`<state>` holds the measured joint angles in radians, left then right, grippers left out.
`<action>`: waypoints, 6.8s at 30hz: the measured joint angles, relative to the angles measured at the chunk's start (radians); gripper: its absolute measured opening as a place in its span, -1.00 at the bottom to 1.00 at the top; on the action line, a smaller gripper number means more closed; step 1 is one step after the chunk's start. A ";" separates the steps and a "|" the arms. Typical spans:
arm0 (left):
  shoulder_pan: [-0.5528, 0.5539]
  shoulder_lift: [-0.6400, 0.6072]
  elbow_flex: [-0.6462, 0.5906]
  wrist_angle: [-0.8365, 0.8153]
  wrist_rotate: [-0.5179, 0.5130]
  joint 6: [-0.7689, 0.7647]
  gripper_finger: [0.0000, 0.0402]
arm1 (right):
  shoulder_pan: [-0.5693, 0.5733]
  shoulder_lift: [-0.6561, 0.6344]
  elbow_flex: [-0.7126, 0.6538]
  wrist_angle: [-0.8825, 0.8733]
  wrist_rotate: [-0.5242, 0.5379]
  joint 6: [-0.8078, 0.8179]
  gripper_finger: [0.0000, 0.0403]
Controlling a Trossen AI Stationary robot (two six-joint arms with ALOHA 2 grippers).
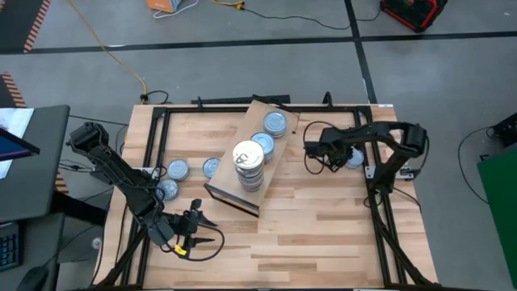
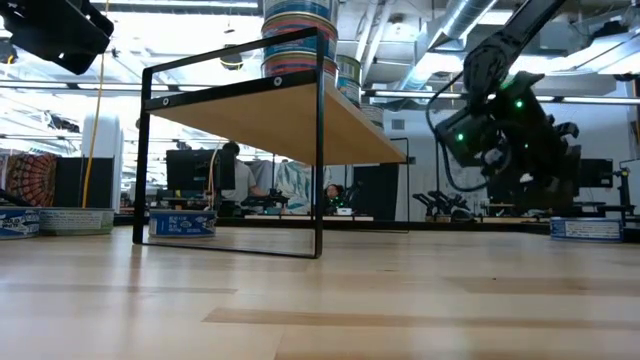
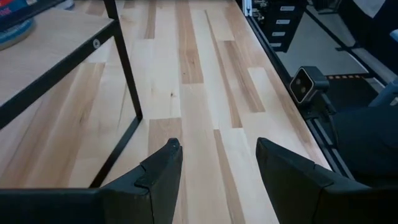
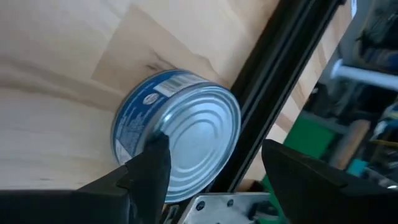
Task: Stack canned seafood by type on shelf
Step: Stack the blue tuna can on top of the green tuna can on the shelf
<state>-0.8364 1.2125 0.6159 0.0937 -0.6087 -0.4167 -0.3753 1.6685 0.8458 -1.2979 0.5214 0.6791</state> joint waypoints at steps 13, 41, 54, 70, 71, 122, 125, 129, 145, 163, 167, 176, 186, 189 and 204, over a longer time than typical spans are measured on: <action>0.000 0.000 0.000 -0.005 0.001 -0.013 0.00 | 0.397 0.030 0.108 0.100 -0.160 0.053 0.44; 0.020 0.436 0.169 0.131 0.094 -0.009 0.00 | 0.885 0.067 0.241 0.701 -0.198 0.080 0.44; 0.161 0.590 0.296 0.097 0.096 -0.064 0.00 | 0.890 0.186 0.243 0.919 -0.295 0.002 0.44; 0.227 0.590 0.296 0.087 0.186 -0.121 0.00 | 0.911 0.171 0.243 1.169 -0.313 -0.169 0.44; 0.225 0.590 0.296 0.084 0.186 -0.121 0.00 | 0.915 0.167 0.243 1.143 -0.306 -0.149 0.44; 0.269 0.714 0.326 0.196 0.151 -0.086 0.01 | 0.885 0.277 0.394 1.333 -0.039 -0.291 0.44; 0.269 0.714 0.327 0.195 0.159 -0.093 0.01 | 0.881 0.278 0.393 1.314 -0.040 -0.287 0.44; 0.269 0.711 0.330 0.211 0.186 -0.116 0.01 | 0.881 0.282 0.391 1.295 -0.042 -0.285 0.44; 0.264 0.681 0.330 0.191 0.238 -0.122 0.00 | 0.892 0.282 0.389 1.290 0.037 -0.300 0.44; 0.253 0.681 0.328 0.190 0.240 -0.119 0.00 | 0.987 0.275 0.503 0.986 0.156 -0.196 0.44; 0.253 0.682 0.328 0.190 0.240 -0.119 0.00 | 1.022 0.273 0.536 0.904 0.157 -0.163 0.44; 0.253 0.682 0.327 0.230 0.231 -0.087 0.00 | 0.998 0.273 0.458 0.783 0.264 0.026 0.44; 0.253 0.686 0.327 0.372 0.150 -0.009 0.00 | 0.902 0.273 0.363 1.034 0.266 -0.056 0.44; 0.253 0.686 0.327 0.405 0.151 0.020 0.00 | 0.872 0.273 0.366 1.052 0.266 -0.076 0.44; 0.251 0.687 0.327 0.411 0.176 0.064 0.00 | 1.012 0.203 0.428 0.874 0.388 0.020 0.44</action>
<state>-0.5858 1.8992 0.9424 0.5045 -0.4329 -0.3530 0.6364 1.8715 1.2743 -0.4241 0.9096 0.6989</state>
